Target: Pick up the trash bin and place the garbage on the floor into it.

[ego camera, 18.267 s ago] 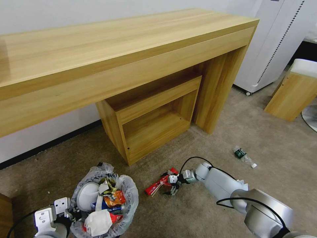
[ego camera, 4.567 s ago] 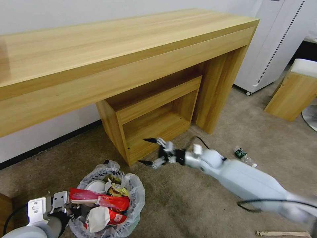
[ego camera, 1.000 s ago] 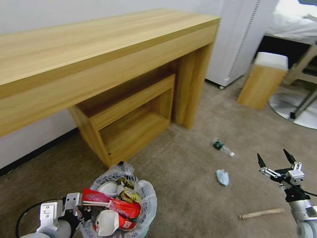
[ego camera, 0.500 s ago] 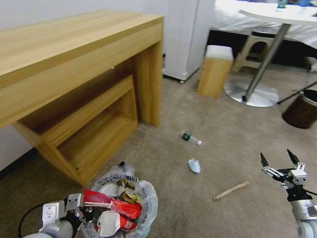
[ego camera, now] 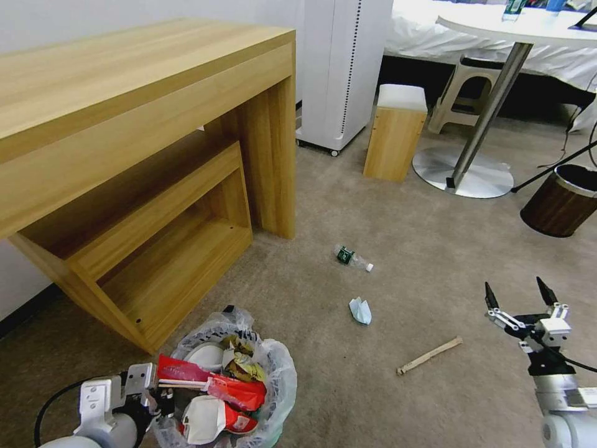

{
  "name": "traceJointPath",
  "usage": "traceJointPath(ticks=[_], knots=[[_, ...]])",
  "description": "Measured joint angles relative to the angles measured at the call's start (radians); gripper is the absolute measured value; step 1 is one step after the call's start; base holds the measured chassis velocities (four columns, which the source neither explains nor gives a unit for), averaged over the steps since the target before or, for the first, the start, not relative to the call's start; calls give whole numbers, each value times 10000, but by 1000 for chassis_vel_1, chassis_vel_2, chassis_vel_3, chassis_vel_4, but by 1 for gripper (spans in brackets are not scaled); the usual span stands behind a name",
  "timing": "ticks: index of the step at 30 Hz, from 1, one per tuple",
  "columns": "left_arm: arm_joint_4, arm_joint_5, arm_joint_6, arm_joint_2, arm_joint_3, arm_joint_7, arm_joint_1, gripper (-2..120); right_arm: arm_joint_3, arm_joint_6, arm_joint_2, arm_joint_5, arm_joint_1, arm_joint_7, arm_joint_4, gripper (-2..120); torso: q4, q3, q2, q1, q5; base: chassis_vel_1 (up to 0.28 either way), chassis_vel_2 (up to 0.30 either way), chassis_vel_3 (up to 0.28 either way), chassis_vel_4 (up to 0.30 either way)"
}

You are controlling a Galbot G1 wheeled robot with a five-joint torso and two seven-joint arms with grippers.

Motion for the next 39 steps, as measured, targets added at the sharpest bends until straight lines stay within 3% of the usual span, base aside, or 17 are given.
traceJointPath(ticks=[20, 32, 39], knots=[[-31, 161, -57, 192, 53, 52, -5, 0, 198, 245, 68, -73, -195, -360, 157, 100, 0, 0, 0, 0, 0, -4, -6, -7, -5], [-43, 344, 63, 166, 27, 436, 39, 0, 253, 299, 134, -66, -290, -523, 200, 100, -1, 0, 0, 1, 1, -73, -75, -73, -75], [-35, 176, 6, 259, -70, 193, -41, 0, 279, 312, 218, -56, -346, -550, 230, 100, -10, 0, 0, 1, 2, -100, -99, -100, -93]])
